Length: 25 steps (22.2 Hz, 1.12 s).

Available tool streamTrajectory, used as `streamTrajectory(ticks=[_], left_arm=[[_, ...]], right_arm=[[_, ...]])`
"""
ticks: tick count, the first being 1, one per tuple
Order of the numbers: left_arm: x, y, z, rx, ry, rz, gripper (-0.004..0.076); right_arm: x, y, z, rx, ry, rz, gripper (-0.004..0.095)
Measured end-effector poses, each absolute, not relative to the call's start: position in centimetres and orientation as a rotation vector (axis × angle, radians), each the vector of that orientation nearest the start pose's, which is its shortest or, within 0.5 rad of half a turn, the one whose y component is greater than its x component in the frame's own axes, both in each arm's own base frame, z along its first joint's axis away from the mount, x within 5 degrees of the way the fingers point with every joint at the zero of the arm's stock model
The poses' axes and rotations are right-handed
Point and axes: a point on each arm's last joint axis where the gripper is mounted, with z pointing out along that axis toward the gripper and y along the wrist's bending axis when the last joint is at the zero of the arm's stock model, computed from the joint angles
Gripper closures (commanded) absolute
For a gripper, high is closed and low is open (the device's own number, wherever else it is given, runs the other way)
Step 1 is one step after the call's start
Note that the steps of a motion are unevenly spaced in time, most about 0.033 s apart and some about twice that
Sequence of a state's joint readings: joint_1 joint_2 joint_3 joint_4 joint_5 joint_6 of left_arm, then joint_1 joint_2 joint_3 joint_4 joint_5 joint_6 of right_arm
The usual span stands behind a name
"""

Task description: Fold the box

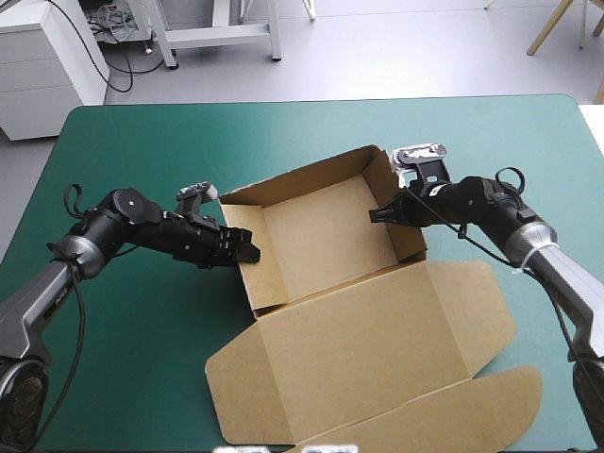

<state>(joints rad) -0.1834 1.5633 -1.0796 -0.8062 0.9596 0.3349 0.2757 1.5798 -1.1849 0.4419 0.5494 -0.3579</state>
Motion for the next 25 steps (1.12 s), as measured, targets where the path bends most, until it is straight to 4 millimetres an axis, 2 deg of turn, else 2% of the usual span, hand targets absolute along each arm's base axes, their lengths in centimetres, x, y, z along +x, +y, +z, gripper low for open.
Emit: streamTrajectory(ticks=[2,9,13,15,18,21,25], left_arm=[[29.0,-11.1,26.0,0.139,2.723,-0.966,0.0738],[29.3,-11.5,26.0,0.031,2.709,-0.931,0.0734],[30.0,-11.6,26.5,0.002,2.698,-0.828,0.0734],[31.1,-11.4,27.6,0.024,2.663,-0.71,0.0734],[32.3,-11.1,30.6,0.051,2.606,-0.586,0.0734],[32.6,-11.1,32.6,0.117,2.583,-0.488,0.0734],[32.5,-12.6,33.8,0.264,2.548,-0.362,0.0734]], right_arm=[[32.9,11.4,28.5,-0.408,2.367,0.405,0.092],[32.8,11.3,28.4,-0.418,2.389,0.39,0.0919],[32.7,11.2,29.1,-0.422,2.412,0.379,0.0919],[33.0,11.3,30.2,-0.379,2.406,0.392,0.092],[33.0,11.6,31.5,-0.331,2.424,0.414,0.0918],[32.7,11.8,31.6,-0.3,2.463,0.443,0.0915],[32.2,11.8,31.4,-0.283,2.531,0.46,0.0907]])
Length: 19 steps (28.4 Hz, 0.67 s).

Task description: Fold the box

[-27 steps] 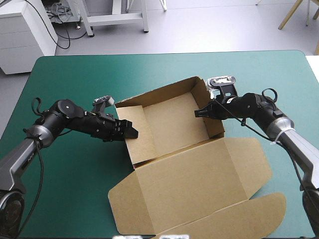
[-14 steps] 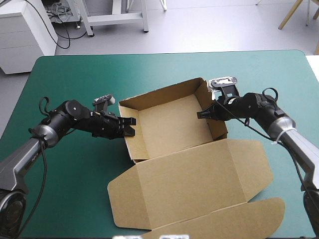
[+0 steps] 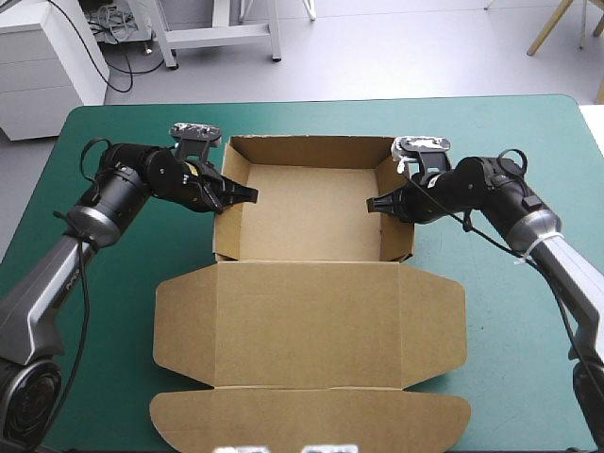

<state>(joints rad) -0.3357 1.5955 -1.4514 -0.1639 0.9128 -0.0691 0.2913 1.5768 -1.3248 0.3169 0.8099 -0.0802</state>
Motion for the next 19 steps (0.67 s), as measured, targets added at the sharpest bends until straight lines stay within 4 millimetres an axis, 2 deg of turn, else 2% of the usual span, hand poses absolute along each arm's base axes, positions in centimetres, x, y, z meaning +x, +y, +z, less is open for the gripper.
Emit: streamTrajectory(ticks=[3,11,16,19], left_arm=[[32.7,-14.0,33.8,0.341,2.557,-0.303,0.0734],[33.0,-16.8,30.7,0.416,2.705,-0.267,0.0734],[32.9,-17.3,29.5,0.423,2.787,-0.27,0.0734],[32.9,-17.2,29.4,0.427,2.793,-0.257,0.0734]], right_arm=[[32.0,11.7,31.1,-0.284,2.574,0.449,0.0907],[31.0,10.7,30.6,-0.276,2.738,0.322,0.0907],[31.1,10.6,29.2,-0.25,2.855,0.283,0.0908],[31.4,10.9,28.6,-0.242,2.866,0.299,0.0907]])
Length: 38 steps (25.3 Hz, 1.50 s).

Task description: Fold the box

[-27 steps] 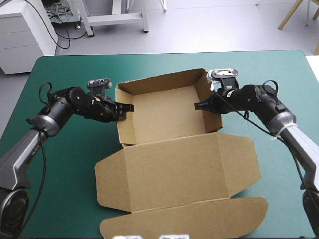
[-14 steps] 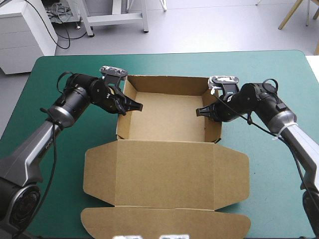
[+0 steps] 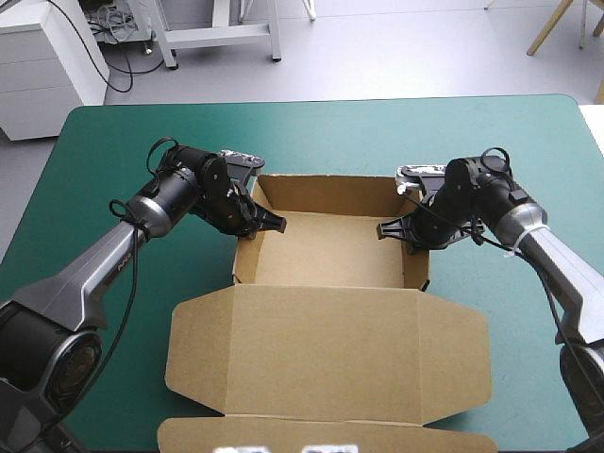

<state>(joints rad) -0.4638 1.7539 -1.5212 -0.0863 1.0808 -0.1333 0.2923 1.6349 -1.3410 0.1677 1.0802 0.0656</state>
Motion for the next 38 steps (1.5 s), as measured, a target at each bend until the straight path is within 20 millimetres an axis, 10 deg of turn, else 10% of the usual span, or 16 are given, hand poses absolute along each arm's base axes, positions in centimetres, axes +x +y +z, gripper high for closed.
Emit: streamTrajectory(ticks=[6,9,16,29,38], left_arm=[[33.1,-17.1,29.5,0.441,2.775,-0.233,0.0708],[33.2,-17.2,29.5,0.492,2.758,-0.224,0.0524],[33.5,-17.3,29.5,0.542,2.712,-0.224,0.0142],[34.1,-17.3,33.9,0.577,2.575,-0.204,0.0264],[31.9,-15.7,42.2,0.585,2.378,-0.162,0.0608]], right_arm=[[31.9,11.0,28.6,-0.242,2.819,0.313,0.0843],[31.9,11.1,28.6,-0.248,2.822,0.309,0.0426],[32.0,11.5,28.8,-0.204,2.803,0.327,0.0341],[33.2,11.4,34.3,-0.244,2.67,0.284,0.0343],[32.7,10.5,35.4,-0.283,2.728,0.154,0.0355]])
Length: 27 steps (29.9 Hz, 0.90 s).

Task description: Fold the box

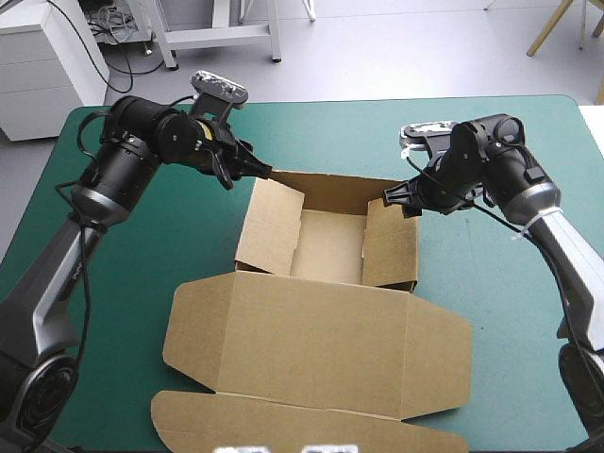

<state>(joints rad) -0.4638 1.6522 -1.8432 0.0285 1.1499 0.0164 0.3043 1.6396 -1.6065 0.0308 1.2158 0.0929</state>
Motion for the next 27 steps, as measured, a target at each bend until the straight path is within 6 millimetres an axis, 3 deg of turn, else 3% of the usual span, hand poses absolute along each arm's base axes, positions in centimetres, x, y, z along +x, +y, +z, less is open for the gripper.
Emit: streamTrajectory(ticks=[3,7,16,21,24,27], left_arm=[[30.5,-14.6,43.4,0.627,2.386,-0.088,0.0731],[29.2,-13.8,44.1,0.661,2.373,-0.053,0.0734],[26.0,-12.2,44.4,0.688,2.365,-0.04,0.0734],[23.5,-10.9,44.8,0.694,2.342,-0.04,0.0734],[21.9,-10.1,44.8,0.694,2.335,-0.04,0.0734],[20.2,-9.3,44.7,0.693,2.329,-0.041,0.0734]], right_arm=[[32.7,10.6,35.3,-0.266,2.739,0.16,0.0355],[33.3,10.8,34.3,-0.26,2.767,0.156,0.0355],[34.3,11.3,28.8,-0.263,2.931,0.141,0.0355],[34.7,11.6,27.7,-0.244,2.961,0.166,0.036],[34.8,11.8,27.2,-0.219,2.979,0.193,0.0439],[35.0,12.0,26.7,-0.204,2.992,0.218,0.0665]])
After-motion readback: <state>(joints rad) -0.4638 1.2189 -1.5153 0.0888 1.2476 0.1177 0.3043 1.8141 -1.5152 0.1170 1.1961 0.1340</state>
